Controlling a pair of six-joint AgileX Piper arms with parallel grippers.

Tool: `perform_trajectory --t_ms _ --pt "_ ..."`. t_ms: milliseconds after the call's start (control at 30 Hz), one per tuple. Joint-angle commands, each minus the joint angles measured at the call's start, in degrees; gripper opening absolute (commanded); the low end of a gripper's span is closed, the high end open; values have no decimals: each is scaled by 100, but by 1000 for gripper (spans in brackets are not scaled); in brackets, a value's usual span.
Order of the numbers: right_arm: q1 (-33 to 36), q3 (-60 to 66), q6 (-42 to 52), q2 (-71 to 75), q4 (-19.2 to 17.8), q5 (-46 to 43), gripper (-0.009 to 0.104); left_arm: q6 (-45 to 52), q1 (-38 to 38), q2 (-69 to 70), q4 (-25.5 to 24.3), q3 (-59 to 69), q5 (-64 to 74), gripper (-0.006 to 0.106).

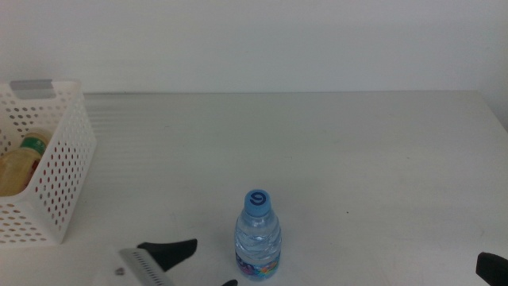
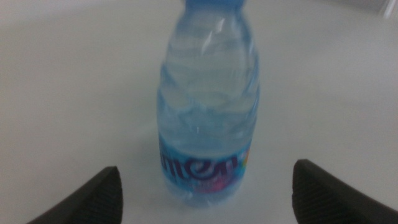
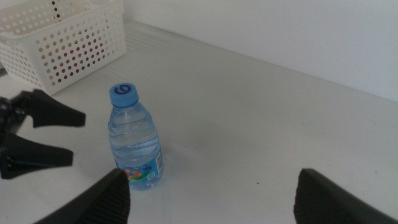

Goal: Use arms to grab the bottles and put them into the dustbin to the left of the table.

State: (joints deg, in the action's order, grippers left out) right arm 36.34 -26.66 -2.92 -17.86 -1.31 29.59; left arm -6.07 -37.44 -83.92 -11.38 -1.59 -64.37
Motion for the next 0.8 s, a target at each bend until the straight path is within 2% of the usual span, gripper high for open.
perform_trajectory --t_ms 0,200,767 --pt "11 -133 63 -56 -48 -406 74 -150 -5 -257 -30 -180 -1103 89" --pt "11 -133 63 -56 -48 -406 74 -131 -5 -449 -244 -381 -1103 89" --pt "11 -133 63 -56 -48 -406 74 -155 -5 -569 -177 -1070 -1007 89"
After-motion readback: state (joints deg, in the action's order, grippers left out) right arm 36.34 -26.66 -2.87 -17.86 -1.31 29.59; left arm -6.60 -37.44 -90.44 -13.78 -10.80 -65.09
